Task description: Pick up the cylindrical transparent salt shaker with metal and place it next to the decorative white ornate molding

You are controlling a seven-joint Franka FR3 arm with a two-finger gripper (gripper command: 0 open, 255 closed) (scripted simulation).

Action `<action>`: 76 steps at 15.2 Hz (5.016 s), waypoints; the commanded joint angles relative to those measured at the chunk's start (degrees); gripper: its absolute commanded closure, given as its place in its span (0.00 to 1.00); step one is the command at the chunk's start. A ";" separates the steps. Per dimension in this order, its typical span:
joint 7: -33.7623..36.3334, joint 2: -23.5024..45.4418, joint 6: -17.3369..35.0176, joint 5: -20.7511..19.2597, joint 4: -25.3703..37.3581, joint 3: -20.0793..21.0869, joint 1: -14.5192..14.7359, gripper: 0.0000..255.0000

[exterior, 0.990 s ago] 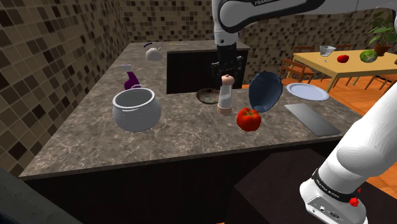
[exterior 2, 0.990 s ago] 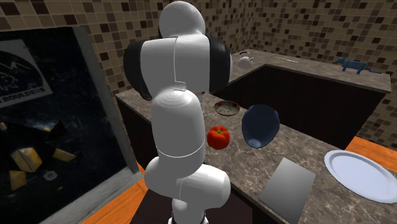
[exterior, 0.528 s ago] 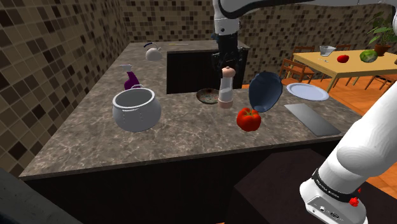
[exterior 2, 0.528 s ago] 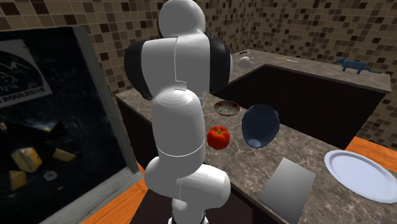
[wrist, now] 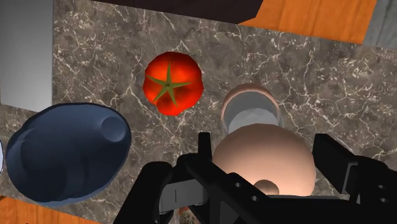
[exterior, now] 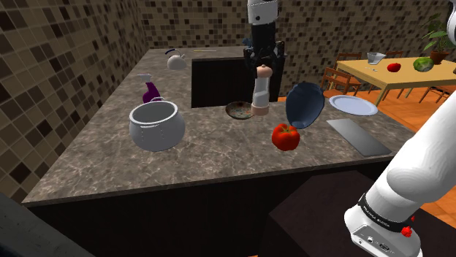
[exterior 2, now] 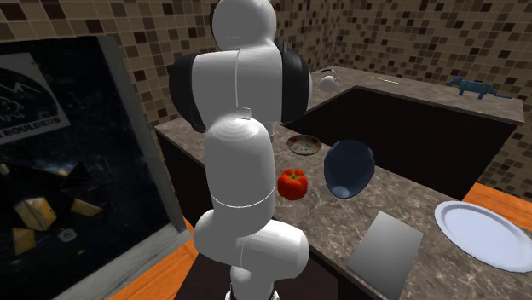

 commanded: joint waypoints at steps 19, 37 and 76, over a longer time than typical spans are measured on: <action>-12.82 -17.99 -5.19 -0.73 -11.79 -7.77 -4.23 1.00; -34.78 -38.76 -8.01 -13.13 -26.55 -24.62 -10.15 1.00; -35.51 -48.07 14.67 -23.00 -57.31 -35.25 -13.79 1.00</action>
